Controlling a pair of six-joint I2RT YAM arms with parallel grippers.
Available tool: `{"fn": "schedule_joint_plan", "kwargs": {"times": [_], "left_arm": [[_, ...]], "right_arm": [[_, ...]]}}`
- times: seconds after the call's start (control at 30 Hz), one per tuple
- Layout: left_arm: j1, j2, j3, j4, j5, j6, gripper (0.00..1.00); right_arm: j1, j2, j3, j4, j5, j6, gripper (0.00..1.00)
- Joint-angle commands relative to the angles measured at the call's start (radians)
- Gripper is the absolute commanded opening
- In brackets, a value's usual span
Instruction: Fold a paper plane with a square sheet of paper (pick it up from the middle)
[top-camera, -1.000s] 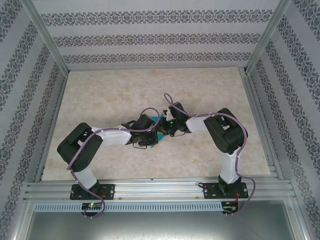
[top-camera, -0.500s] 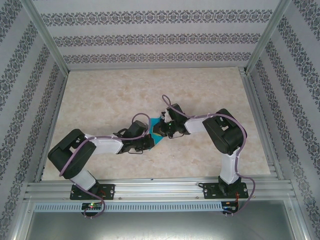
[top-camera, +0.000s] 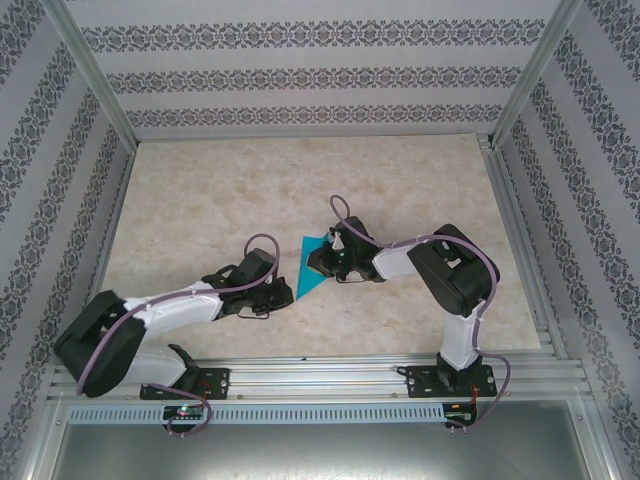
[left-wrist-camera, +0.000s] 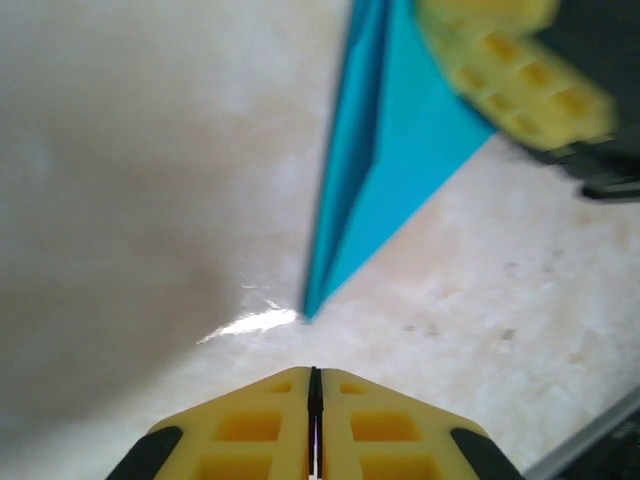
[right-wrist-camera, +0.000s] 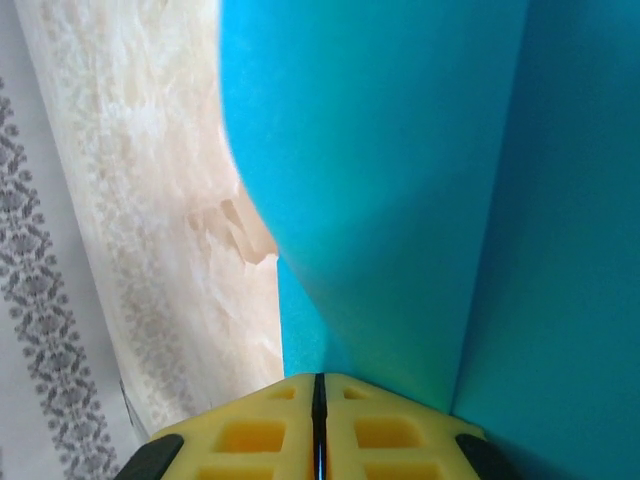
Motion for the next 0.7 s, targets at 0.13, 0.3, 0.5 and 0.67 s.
{"fn": "schedule_joint_plan", "kwargs": {"times": [0.13, 0.3, 0.5, 0.67], "left_arm": [[0.004, 0.070, 0.127, 0.024, 0.003, 0.021, 0.13], [0.007, 0.209, 0.163, 0.109, 0.014, 0.013, 0.11], [0.013, 0.315, 0.169, 0.117, -0.050, 0.019, 0.11], [0.013, 0.356, 0.121, 0.104, -0.073, -0.010, 0.07]], "right_arm": [[0.040, -0.002, -0.093, -0.091, 0.152, 0.116, 0.12], [0.043, -0.011, -0.091, -0.094, 0.151, 0.113, 0.12], [0.045, -0.010, -0.075, -0.092, 0.136, 0.104, 0.12], [0.042, -0.030, -0.068, -0.110, 0.139, 0.084, 0.13]]}}
